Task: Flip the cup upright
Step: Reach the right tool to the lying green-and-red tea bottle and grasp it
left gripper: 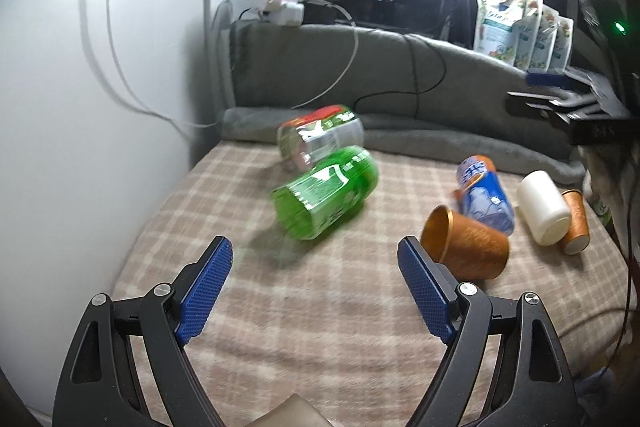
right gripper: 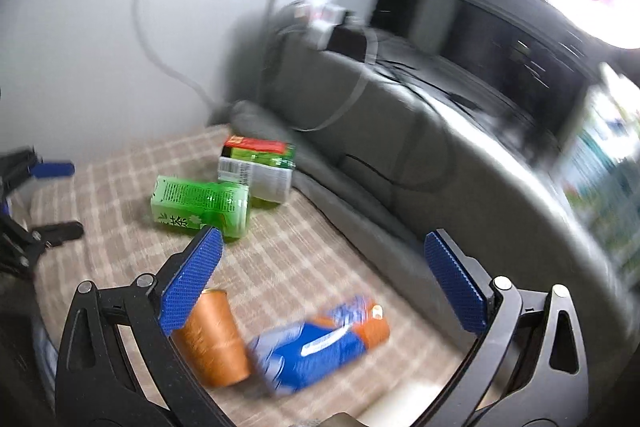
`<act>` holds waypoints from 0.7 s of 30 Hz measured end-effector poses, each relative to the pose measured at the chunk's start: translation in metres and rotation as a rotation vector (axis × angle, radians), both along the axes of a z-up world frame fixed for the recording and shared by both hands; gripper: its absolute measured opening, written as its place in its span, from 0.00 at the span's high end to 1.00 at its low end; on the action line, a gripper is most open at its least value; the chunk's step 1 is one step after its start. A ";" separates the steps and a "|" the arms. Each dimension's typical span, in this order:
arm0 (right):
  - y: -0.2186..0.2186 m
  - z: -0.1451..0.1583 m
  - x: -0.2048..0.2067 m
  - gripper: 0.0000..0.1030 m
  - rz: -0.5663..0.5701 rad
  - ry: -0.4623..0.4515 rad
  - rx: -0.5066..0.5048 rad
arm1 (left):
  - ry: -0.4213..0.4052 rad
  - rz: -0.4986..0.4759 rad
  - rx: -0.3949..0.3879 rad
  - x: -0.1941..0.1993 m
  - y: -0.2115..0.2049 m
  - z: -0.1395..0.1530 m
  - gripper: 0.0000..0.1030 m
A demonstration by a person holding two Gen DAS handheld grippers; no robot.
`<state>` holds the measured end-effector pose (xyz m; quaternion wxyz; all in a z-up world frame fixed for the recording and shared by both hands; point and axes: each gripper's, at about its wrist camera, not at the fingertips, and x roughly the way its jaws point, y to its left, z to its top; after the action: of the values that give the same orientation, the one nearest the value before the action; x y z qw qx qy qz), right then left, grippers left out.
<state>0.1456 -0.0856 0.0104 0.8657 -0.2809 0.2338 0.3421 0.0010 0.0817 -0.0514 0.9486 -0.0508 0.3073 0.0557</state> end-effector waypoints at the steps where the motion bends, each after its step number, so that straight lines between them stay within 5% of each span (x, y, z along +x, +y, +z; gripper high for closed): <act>1: 0.010 -0.002 0.006 0.00 0.024 -0.002 -0.030 | 0.008 0.007 -0.004 0.001 0.003 -0.002 0.18; 21: 0.147 -0.040 0.088 0.00 0.374 0.073 -0.352 | 0.078 0.106 -0.033 0.031 0.045 -0.015 0.18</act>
<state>0.2339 0.0610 -0.0298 0.7160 -0.4532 0.2647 0.4603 0.0325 0.1269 -0.0659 0.9307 -0.0804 0.3418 0.1029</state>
